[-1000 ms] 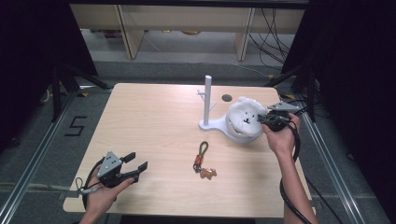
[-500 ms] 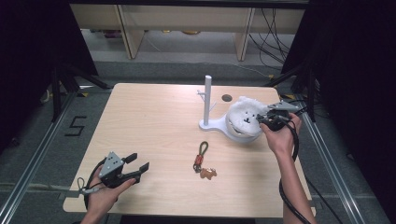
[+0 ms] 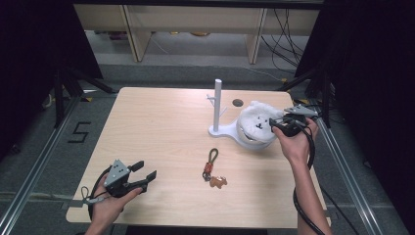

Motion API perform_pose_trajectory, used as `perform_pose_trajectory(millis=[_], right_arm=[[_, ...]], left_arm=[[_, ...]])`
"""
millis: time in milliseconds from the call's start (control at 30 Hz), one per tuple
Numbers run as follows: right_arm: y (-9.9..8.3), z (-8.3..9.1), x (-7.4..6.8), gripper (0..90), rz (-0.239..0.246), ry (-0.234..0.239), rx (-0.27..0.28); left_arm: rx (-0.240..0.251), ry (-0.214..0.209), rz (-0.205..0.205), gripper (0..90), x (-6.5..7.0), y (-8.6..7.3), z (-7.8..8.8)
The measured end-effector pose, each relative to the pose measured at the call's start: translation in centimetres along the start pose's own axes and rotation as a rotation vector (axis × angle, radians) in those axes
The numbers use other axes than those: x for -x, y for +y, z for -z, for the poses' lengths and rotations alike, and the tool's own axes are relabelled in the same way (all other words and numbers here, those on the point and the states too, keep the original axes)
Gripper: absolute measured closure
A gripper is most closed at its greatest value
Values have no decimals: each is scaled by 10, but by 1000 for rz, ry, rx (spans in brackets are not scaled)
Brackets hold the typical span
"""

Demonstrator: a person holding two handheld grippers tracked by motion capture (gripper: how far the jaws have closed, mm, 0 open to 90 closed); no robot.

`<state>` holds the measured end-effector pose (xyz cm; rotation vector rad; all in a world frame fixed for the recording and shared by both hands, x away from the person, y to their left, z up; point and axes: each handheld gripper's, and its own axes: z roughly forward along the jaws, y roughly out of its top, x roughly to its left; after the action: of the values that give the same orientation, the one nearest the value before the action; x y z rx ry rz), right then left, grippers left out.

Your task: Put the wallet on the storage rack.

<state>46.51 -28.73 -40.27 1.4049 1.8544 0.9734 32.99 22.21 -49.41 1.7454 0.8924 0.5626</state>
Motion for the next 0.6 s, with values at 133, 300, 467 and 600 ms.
perform_pose_trajectory(millis=[133,300,467,600], right_arm=[[1,1,2,421,3,-6,14],[1,2,2,396,0,-26,13],[1,3,3,388,-2,-31,17],[-1,5,1,385,-3,-43,4]], left_arm=[[0,0,-2,364,0,0,0],[1,-4,13,364,1,-1,-1],[2,-4,24,365,2,-1,0],[2,-3,22,364,2,-1,0]])
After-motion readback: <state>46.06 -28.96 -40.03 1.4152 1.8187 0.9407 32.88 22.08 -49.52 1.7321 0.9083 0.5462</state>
